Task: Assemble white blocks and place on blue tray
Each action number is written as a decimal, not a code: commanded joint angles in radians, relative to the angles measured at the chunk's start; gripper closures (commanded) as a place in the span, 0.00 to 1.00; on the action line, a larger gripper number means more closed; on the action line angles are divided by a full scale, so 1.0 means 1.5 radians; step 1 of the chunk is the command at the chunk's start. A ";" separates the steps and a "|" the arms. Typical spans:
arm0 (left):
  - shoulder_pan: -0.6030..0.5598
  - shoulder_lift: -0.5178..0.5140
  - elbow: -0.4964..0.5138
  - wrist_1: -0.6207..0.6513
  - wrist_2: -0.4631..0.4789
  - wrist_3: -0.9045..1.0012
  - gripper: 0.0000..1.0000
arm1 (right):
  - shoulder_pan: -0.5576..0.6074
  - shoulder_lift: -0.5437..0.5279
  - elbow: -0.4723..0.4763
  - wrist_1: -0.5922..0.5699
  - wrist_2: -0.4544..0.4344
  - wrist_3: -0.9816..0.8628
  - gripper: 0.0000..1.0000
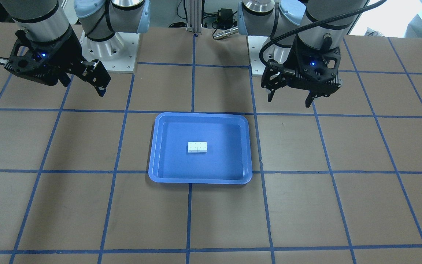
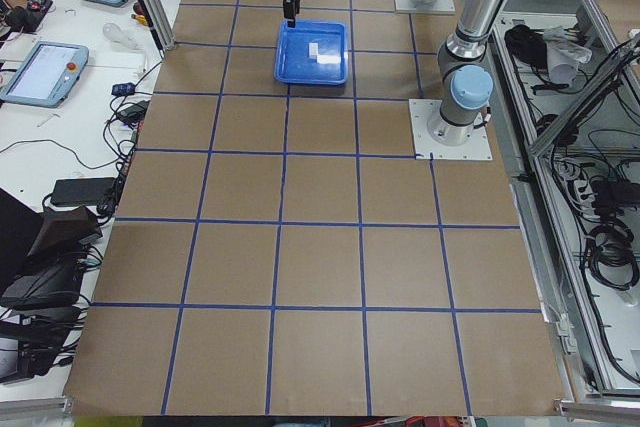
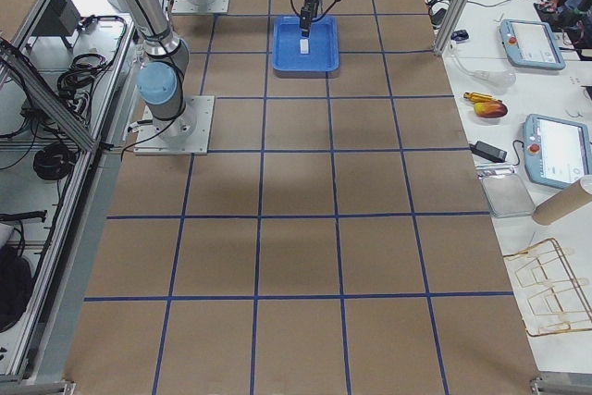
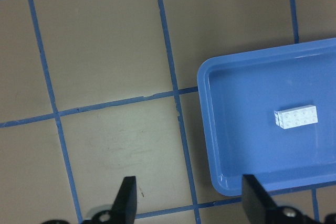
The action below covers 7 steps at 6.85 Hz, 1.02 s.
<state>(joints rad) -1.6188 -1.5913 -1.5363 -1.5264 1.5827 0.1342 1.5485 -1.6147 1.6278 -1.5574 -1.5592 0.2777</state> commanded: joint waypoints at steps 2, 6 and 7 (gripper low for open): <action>0.031 0.012 0.001 0.000 -0.025 0.012 0.00 | 0.000 0.000 -0.003 -0.002 0.001 0.000 0.00; 0.036 0.019 0.012 -0.007 -0.015 0.008 0.00 | 0.000 0.000 -0.003 -0.003 0.001 -0.001 0.00; 0.040 0.022 0.010 -0.014 -0.010 0.009 0.00 | 0.000 0.000 -0.003 -0.003 0.001 -0.001 0.00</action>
<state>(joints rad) -1.5642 -1.5649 -1.5206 -1.5384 1.5568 0.1461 1.5478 -1.6153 1.6229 -1.5620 -1.5570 0.2763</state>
